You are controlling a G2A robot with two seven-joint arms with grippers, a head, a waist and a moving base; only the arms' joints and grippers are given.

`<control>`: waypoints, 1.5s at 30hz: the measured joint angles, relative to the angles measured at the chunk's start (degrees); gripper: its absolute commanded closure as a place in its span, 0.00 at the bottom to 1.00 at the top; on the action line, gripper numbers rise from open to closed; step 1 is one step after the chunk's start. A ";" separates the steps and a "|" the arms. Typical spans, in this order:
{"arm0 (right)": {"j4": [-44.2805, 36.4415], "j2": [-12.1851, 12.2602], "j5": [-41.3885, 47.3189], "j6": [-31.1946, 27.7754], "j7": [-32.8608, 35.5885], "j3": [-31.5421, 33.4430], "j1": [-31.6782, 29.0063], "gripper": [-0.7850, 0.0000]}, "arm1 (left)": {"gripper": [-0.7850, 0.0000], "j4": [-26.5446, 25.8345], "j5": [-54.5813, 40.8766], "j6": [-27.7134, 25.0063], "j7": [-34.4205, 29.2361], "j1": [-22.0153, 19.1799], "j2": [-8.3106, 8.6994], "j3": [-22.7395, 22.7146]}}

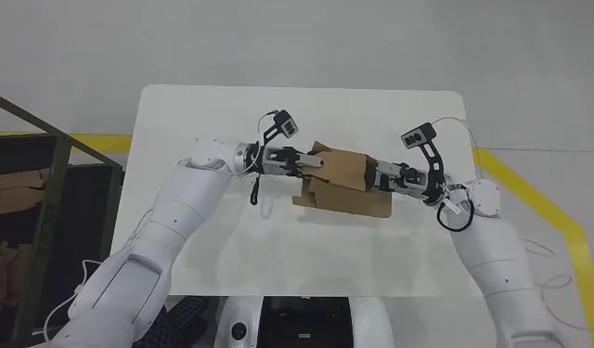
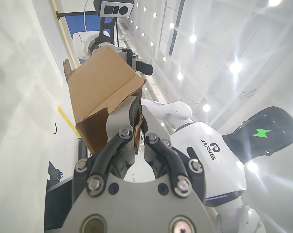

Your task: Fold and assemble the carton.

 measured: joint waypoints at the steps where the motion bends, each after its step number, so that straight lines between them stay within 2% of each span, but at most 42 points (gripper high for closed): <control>1: 0.03 0.01 -0.13 0.01 0.01 -0.21 0.10 0.45 | 1.00 0.03 0.05 -0.04 0.04 -0.03 -0.04 0.12; 3: 0.14 0.03 -0.35 -0.05 -0.05 -0.68 0.35 0.49 | 1.00 0.03 0.23 -0.12 0.13 -0.14 -0.12 0.40; 14: 1.03 0.10 -1.03 -0.84 -0.84 -3.00 1.34 0.58 | 1.00 0.44 0.34 -0.46 0.46 -0.59 -0.31 1.00; 21: 1.60 0.29 -1.74 -1.46 -1.46 -4.04 1.66 0.70 | 1.00 0.64 0.15 -0.59 0.60 -0.63 -0.34 1.05; 25: 1.73 0.32 -1.84 -1.90 -1.90 -4.75 1.75 0.80 | 1.00 0.52 0.05 -0.50 0.51 -0.64 -0.36 1.11; 31: 2.13 0.42 -1.74 -2.16 -2.16 -5.58 2.15 1.00 | 1.00 0.51 0.04 -0.49 0.49 -0.65 -0.37 1.14; 37: 2.42 0.60 -1.84 -2.40 -2.41 -6.00 2.50 1.00 | 0.98 0.47 0.25 -0.57 0.57 -0.68 -0.35 1.14; 39: 2.52 0.66 -1.83 -2.49 -2.50 -6.11 2.64 1.00 | 0.55 -0.08 0.06 -0.20 0.19 -0.60 -0.32 1.14; 40: 2.56 0.69 -1.82 -2.51 -2.51 -6.14 2.72 1.00 | 0.07 -0.36 -0.23 0.03 -0.04 -0.49 -0.30 1.09; 41: 2.60 0.72 -1.80 -2.51 -2.52 -6.16 2.81 1.00 | 0.00 -0.55 -0.44 0.17 -0.18 -0.38 -0.26 0.97; 45: 2.81 0.93 -1.51 -2.38 -2.38 -5.96 3.23 1.00 | 0.00 -0.74 -1.38 0.17 -0.18 0.12 0.05 -0.16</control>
